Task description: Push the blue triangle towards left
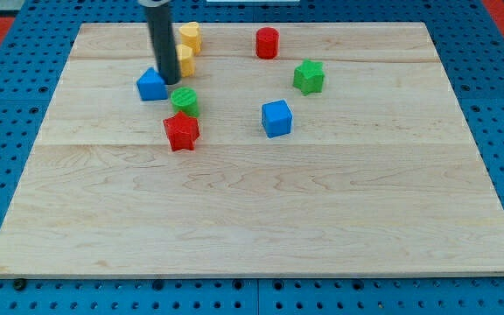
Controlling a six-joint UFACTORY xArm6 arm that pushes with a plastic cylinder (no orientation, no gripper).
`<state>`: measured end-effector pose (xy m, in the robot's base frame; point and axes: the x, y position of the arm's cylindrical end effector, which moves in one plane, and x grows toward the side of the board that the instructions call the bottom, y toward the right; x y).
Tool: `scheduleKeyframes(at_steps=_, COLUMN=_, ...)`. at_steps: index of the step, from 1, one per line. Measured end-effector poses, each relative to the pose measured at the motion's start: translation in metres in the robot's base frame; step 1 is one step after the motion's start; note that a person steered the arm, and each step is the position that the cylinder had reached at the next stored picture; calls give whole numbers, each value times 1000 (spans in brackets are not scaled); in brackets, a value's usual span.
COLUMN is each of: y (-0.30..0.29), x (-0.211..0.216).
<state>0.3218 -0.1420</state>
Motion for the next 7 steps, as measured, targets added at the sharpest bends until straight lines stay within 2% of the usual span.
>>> scheduleKeyframes(at_steps=1, y=-52, x=-7)
scheduleKeyframes(at_steps=2, y=-32, x=-9)
scheduleKeyframes(at_steps=3, y=45, x=-5)
scheduleKeyframes(at_steps=4, y=31, x=20)
scheduleKeyframes(at_steps=5, y=-10, x=23)
scheduleKeyframes(at_steps=7, y=-27, x=59)
